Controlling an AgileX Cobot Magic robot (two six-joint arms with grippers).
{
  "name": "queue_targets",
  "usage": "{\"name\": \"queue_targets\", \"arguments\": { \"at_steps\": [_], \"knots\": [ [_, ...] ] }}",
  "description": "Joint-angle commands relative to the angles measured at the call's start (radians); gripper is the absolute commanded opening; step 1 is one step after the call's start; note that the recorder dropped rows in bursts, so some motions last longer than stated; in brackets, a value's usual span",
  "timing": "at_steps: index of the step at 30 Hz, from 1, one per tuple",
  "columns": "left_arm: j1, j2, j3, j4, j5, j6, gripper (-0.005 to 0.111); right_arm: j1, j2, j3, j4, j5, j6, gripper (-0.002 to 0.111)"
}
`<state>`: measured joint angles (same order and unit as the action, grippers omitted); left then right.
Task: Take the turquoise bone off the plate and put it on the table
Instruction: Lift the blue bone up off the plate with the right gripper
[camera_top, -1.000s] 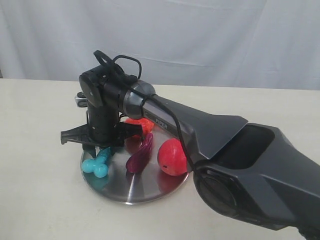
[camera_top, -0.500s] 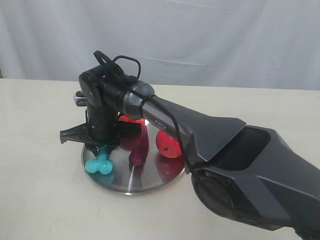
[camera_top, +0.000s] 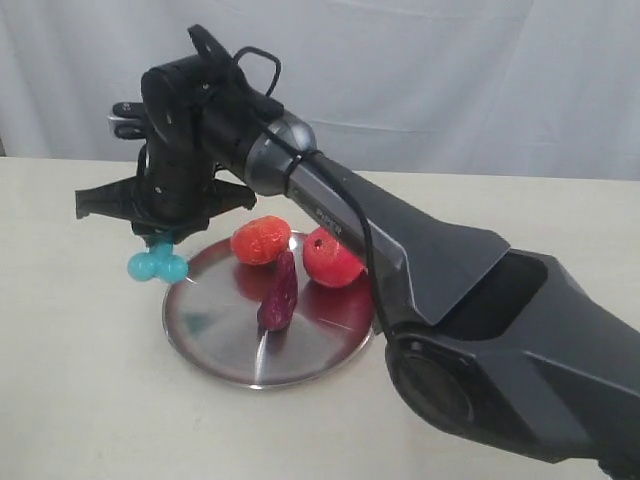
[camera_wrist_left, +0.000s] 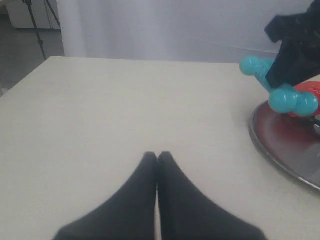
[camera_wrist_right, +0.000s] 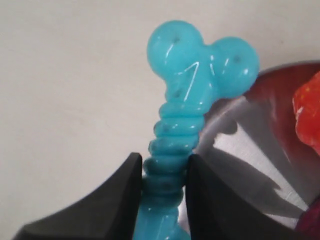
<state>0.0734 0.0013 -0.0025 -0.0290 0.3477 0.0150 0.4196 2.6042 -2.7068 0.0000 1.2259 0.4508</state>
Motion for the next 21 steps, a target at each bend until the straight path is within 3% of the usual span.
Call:
{"name": "queue_targets", "arguments": {
  "at_steps": [1, 21],
  "knots": [
    [0.004, -0.001, 0.003, 0.000, -0.005, -0.004, 0.000, 0.001, -0.083, -0.014, -0.010, -0.005, -0.050, -0.001],
    [0.004, -0.001, 0.003, -0.002, -0.005, -0.004, 0.000, 0.016, -0.417, -0.014, -0.141, -0.005, -0.242, -0.001]
  ]
}}
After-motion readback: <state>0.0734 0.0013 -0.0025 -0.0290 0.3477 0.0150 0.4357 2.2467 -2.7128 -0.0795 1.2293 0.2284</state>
